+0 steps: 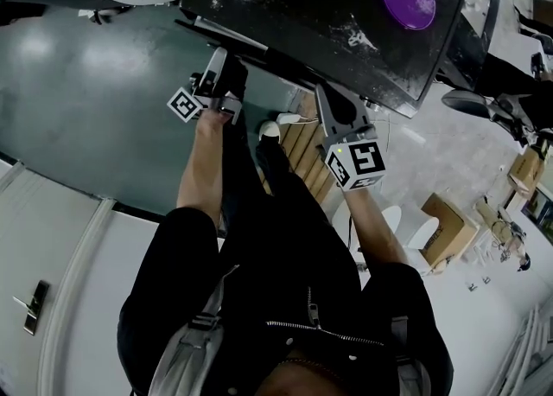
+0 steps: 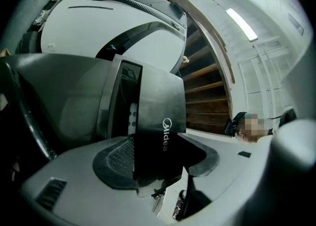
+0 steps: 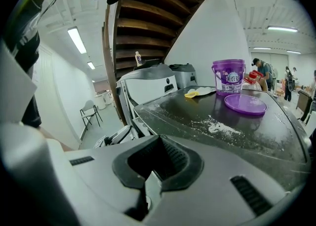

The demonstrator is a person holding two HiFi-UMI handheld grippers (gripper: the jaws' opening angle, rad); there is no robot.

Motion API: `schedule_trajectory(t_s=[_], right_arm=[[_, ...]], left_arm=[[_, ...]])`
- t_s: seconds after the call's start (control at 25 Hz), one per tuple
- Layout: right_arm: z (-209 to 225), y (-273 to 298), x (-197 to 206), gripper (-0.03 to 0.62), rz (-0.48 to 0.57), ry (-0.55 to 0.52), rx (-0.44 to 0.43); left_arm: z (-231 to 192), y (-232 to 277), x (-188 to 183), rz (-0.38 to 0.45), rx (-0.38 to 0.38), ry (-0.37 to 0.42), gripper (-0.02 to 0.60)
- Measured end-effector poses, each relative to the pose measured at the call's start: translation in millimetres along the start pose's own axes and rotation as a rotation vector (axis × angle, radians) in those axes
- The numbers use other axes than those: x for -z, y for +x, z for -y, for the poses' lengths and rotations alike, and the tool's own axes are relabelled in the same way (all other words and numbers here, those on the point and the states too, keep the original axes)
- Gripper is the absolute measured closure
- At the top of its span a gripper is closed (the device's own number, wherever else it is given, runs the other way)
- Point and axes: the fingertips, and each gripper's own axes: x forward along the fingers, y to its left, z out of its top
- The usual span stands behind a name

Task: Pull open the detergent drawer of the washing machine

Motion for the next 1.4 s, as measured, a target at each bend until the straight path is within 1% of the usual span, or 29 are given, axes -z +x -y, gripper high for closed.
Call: schedule_trajectory(t_s=[0.08,0.2,0.4,0.6,1.4], right_arm=[[1,2,3,0.588,-0.008,0.003,-0.011],[-6,8,5,0.588,-0.012,0.004,-0.030],[-24,10,3,0.588,0.000,-0.001,-0.052],[-25,9,7,0.588,-0.008,0.002,-0.050],[-41,13,8,0.588,-0.013,-0.016,-0.089]], left_arm=[[8,-13,1,0.000,-0.002,0.007,0.324],[8,-12,3,-0.017,-0.005,0.002,0.321],[9,-16,1,-0.019,-0.012,0.001,0.321],[11,-24,3,-0.019,-0.010,-0.001,0.321],[26,-55,7,-0.020,-0.005,0.003,0.319]])
